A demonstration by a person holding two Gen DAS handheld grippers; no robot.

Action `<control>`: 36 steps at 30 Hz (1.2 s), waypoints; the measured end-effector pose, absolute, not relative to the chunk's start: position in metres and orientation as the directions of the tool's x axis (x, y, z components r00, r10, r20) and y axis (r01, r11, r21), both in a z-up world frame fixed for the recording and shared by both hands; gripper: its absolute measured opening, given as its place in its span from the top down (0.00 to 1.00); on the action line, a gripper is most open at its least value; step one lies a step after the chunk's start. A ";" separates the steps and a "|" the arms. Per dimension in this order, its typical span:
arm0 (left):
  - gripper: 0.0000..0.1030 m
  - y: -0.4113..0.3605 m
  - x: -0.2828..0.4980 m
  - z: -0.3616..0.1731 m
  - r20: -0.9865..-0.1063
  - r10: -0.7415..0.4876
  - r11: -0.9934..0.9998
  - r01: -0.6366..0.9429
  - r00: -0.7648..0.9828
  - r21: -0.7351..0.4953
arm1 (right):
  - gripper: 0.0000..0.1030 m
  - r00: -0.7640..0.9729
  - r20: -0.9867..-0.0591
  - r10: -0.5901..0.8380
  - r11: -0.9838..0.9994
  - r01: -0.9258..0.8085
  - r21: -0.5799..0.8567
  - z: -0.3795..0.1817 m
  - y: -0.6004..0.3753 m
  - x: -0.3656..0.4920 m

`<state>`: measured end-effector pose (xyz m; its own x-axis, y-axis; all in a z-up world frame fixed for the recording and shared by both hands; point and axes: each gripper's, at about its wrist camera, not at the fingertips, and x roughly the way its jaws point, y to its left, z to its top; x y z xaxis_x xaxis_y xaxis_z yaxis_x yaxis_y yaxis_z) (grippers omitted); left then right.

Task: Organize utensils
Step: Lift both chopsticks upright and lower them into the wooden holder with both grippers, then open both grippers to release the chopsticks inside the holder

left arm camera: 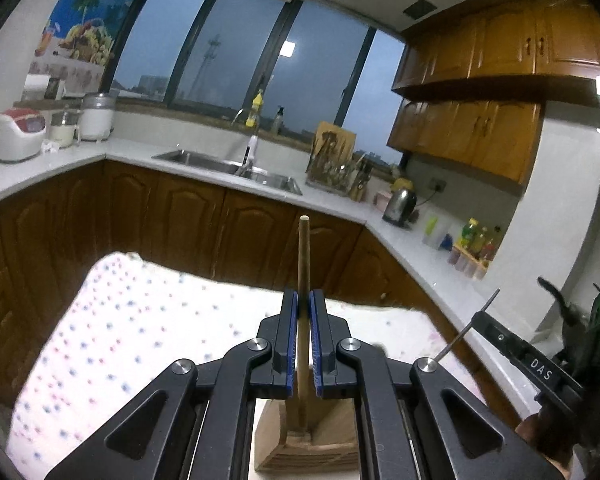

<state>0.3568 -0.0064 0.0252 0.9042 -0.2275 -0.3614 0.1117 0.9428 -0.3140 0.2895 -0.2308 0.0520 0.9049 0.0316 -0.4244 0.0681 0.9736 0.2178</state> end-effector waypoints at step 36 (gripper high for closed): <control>0.20 0.022 0.329 0.044 -0.419 -0.163 0.947 0.022 0.893 -0.322 | 0.27 0.889 -0.438 0.132 0.919 0.056 0.391 0.054 -0.258 0.250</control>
<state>0.3289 0.0222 0.0437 0.8931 -0.1630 -0.4193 0.0216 0.9466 -0.3218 0.2499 -0.2581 0.0543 0.8891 0.1324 -0.4381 0.0557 0.9188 0.3907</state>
